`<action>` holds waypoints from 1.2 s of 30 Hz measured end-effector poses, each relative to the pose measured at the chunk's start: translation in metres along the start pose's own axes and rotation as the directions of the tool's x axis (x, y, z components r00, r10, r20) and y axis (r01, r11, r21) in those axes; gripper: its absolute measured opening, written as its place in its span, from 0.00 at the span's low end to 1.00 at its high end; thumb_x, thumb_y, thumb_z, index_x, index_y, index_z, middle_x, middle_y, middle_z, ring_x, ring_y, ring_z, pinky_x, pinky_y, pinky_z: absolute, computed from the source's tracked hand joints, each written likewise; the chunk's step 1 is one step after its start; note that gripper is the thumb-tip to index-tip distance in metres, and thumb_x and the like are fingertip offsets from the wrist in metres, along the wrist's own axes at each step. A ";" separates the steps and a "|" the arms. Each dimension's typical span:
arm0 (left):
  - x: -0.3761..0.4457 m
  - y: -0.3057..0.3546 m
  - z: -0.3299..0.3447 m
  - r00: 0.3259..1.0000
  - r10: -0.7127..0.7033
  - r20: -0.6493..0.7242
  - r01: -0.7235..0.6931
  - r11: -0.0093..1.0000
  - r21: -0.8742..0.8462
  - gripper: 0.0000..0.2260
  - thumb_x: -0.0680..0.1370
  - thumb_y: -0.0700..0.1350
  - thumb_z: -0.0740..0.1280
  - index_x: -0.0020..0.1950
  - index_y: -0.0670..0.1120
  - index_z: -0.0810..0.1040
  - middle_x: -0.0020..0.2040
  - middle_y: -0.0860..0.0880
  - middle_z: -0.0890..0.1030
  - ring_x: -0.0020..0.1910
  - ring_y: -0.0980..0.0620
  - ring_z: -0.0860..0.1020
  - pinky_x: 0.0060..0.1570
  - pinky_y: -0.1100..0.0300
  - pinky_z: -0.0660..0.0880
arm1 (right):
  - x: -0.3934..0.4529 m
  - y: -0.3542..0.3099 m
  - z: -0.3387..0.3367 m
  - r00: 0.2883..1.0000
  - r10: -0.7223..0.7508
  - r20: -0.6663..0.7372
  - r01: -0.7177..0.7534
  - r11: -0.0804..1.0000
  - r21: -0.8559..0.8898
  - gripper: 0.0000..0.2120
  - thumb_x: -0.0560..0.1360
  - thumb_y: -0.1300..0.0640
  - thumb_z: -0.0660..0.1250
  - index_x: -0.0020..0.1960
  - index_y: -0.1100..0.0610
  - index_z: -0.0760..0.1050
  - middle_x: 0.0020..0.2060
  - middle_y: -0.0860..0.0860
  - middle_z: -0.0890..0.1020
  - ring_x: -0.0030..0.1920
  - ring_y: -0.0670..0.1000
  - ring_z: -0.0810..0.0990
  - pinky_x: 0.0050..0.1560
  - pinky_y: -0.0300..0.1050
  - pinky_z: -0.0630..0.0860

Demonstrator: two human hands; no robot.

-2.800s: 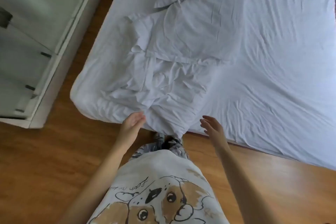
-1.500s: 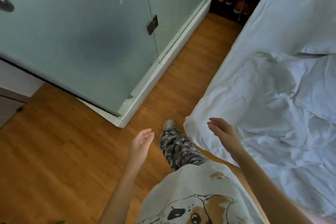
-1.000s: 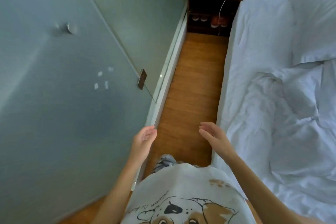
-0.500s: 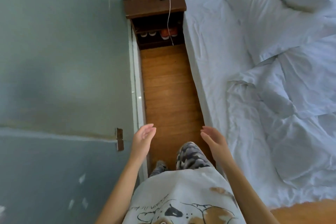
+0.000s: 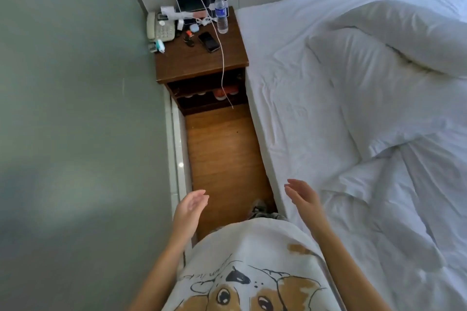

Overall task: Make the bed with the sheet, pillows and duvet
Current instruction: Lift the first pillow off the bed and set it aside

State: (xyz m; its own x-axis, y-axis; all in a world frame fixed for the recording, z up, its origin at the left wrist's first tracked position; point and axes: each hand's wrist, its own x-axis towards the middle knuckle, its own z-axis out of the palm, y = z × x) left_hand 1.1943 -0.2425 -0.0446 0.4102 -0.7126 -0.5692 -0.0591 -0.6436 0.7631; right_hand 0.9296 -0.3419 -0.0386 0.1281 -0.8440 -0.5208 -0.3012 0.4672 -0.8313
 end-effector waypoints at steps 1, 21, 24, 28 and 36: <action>0.020 0.024 0.002 1.000 0.011 0.001 -0.011 1.000 0.002 0.10 0.79 0.49 0.66 0.60 0.49 0.77 0.56 0.52 0.81 0.58 0.54 0.78 0.62 0.56 0.73 | 0.022 -0.018 -0.006 1.000 0.000 -0.008 0.000 1.000 0.007 0.08 0.78 0.55 0.66 0.57 0.49 0.75 0.52 0.46 0.81 0.54 0.44 0.79 0.54 0.38 0.73; 0.469 0.379 0.077 0.727 0.078 0.682 -0.408 0.848 0.338 0.07 0.80 0.44 0.66 0.56 0.53 0.78 0.54 0.50 0.81 0.56 0.54 0.78 0.58 0.58 0.74 | 0.311 -0.206 0.002 0.730 0.309 -0.609 -0.112 0.934 0.341 0.12 0.79 0.56 0.65 0.62 0.54 0.74 0.53 0.48 0.80 0.51 0.39 0.77 0.44 0.27 0.71; 0.514 0.427 0.102 0.671 0.072 0.738 -0.479 0.802 0.358 0.07 0.79 0.43 0.67 0.56 0.50 0.78 0.54 0.48 0.81 0.57 0.51 0.78 0.61 0.54 0.74 | 0.331 -0.229 0.001 0.668 0.338 -0.663 -0.090 0.921 0.379 0.12 0.79 0.56 0.65 0.62 0.54 0.73 0.53 0.47 0.79 0.50 0.36 0.76 0.43 0.26 0.71; 0.542 0.470 0.153 0.619 0.057 0.783 -0.521 0.776 0.355 0.06 0.79 0.43 0.66 0.55 0.51 0.78 0.54 0.49 0.81 0.56 0.50 0.79 0.59 0.55 0.74 | 0.346 -0.236 -0.011 0.599 0.384 -0.703 -0.091 0.904 0.417 0.13 0.79 0.55 0.64 0.63 0.53 0.73 0.55 0.48 0.79 0.51 0.37 0.76 0.46 0.29 0.71; 0.545 0.492 0.276 0.585 0.033 0.811 -0.618 0.665 0.419 0.10 0.80 0.45 0.66 0.60 0.46 0.77 0.53 0.51 0.80 0.55 0.53 0.78 0.53 0.63 0.72 | 0.385 -0.208 -0.088 0.557 0.449 -0.699 -0.098 0.871 0.481 0.13 0.79 0.54 0.65 0.63 0.53 0.73 0.55 0.48 0.79 0.52 0.38 0.77 0.46 0.30 0.71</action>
State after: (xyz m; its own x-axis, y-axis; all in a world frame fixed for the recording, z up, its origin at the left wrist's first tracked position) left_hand 1.1377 -1.0252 -0.0638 -0.4997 -0.6644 -0.5558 -0.6743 -0.1044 0.7311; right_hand 0.9585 -0.7871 -0.0486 -0.7238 -0.4449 -0.5273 0.1794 0.6166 -0.7666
